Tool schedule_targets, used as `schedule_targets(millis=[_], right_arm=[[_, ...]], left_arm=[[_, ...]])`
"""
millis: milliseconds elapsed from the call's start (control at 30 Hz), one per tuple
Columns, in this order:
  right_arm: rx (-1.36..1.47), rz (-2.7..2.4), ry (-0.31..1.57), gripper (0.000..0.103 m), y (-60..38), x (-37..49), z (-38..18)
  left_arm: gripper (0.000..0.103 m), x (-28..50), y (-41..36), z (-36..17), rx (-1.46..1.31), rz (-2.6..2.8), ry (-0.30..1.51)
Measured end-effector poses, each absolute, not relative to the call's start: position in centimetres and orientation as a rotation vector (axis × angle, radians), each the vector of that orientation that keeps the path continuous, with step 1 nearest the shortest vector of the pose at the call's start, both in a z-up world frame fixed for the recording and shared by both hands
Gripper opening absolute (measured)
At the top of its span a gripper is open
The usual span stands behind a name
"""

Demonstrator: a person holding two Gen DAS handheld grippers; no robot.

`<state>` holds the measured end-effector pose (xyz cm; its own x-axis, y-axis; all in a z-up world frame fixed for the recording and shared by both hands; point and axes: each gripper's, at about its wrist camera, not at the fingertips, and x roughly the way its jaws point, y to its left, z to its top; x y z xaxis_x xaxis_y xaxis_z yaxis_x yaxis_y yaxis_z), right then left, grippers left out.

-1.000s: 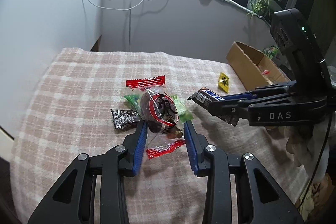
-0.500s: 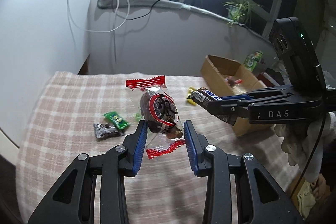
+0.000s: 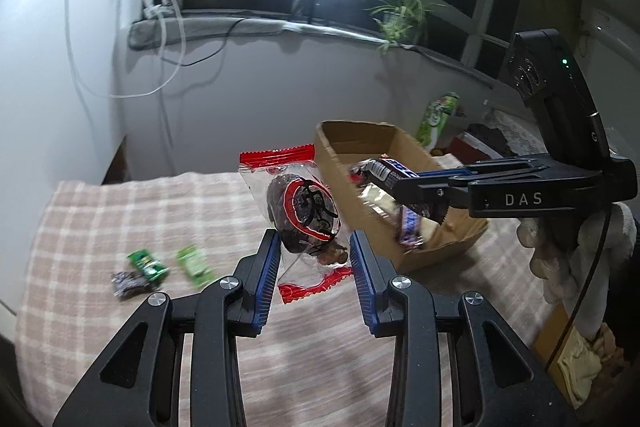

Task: Organize snacks
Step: 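Carry the chocolate bar and red-wrapped snack over the box with both tools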

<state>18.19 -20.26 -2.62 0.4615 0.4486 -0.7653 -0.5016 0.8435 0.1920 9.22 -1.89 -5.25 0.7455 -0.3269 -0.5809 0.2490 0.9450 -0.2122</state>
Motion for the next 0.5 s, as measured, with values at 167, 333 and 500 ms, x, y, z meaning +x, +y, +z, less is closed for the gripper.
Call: schedule_targets(millis=[167, 333, 500], right_arm=[[-0.051, 0.539, 0.906, 0.030, -23.0, 18.6, -2.1], [-0.029, 0.488, 0.895, 0.030, -26.1, 19.3, -1.9], [-0.001, 0.440, 0.899, 0.030, -28.8, 20.8, -2.3]], left_arm=[[0.034, 9.9, -4.6, -4.8, -0.107, -0.359, 0.653], [0.034, 10.9, -6.9, -4.7, -0.102, -0.398, 0.656], [0.034, 11.9, -9.4, -5.0, -0.090, -0.434, 0.669]])
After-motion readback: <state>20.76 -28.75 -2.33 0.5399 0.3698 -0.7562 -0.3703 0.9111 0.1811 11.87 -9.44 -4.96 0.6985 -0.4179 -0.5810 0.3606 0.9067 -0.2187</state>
